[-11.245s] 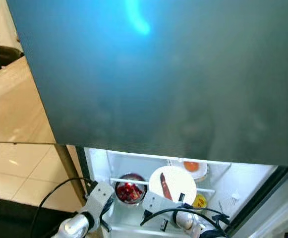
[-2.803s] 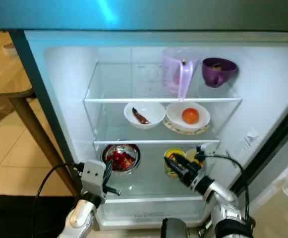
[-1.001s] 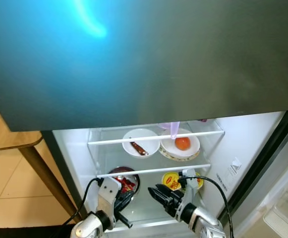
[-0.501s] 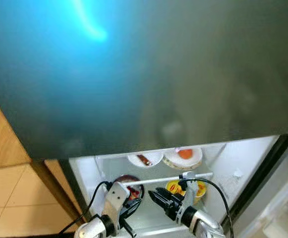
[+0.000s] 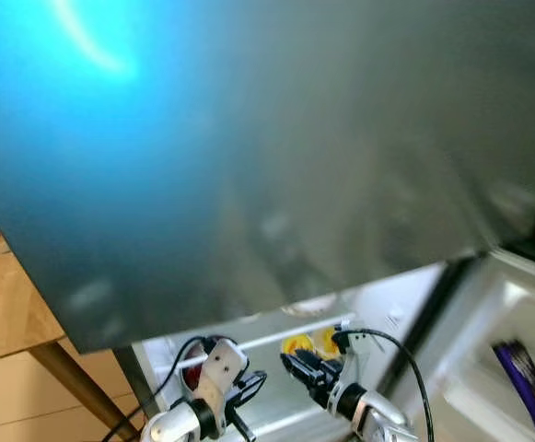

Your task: Restocking fridge

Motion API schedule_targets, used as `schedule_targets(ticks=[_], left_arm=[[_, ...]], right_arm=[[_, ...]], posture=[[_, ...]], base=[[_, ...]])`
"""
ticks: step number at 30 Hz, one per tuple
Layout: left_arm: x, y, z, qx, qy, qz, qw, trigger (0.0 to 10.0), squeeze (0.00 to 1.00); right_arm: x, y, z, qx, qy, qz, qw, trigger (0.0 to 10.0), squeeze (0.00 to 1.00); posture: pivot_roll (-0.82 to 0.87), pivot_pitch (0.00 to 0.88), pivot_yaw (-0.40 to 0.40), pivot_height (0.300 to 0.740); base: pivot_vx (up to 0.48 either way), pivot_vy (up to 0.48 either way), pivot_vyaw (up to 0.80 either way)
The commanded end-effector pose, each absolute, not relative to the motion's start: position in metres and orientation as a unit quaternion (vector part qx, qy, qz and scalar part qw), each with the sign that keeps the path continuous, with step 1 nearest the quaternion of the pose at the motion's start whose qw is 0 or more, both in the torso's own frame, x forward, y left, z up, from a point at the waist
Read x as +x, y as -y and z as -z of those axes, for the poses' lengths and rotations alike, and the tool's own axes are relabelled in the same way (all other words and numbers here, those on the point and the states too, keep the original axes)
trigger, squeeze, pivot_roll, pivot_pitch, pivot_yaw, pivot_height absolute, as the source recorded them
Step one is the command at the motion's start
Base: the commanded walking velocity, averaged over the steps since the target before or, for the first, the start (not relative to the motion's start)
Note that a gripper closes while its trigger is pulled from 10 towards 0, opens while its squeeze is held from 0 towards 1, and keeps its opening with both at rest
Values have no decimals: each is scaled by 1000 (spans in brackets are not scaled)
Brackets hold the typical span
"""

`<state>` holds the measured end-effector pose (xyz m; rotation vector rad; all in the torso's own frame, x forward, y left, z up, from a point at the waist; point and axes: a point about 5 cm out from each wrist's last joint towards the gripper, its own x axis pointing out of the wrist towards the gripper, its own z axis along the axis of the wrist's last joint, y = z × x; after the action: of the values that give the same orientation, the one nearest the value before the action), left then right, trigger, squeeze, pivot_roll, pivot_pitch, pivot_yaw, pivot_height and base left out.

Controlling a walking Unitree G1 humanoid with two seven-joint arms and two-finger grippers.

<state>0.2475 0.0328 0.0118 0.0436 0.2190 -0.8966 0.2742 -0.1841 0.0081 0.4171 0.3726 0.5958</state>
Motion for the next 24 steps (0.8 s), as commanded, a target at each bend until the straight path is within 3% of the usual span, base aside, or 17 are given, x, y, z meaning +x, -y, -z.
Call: schedule_targets(ticks=[1, 9, 13, 24], left_arm=[[236, -17, -7, 0, -118, 445, 888, 10000, 0], [229, -29, 11, 48, -161, 437, 884, 10000, 0], [229, -37, 16, 55, -175, 421, 888, 10000, 0], [223, -86, 39, 59, -243, 341, 906, 10000, 0]], right_arm=[[271, 187, -5, 204, -185, -287, 917, 10000, 0], [257, 197, 9, 222, -216, -249, 918, 10000, 0], [252, 201, 14, 218, -232, -232, 919, 10000, 0], [213, 224, 46, 172, -335, -144, 915, 10000, 0]], posture=[[-76, 0, 21, 700], [-76, 0, 20, 740], [-76, 0, 20, 740], [-73, 0, 17, 740]], base=[[0, 0, 0], [0, 0, 0], [0, 0, 0], [0, 0, 0]])
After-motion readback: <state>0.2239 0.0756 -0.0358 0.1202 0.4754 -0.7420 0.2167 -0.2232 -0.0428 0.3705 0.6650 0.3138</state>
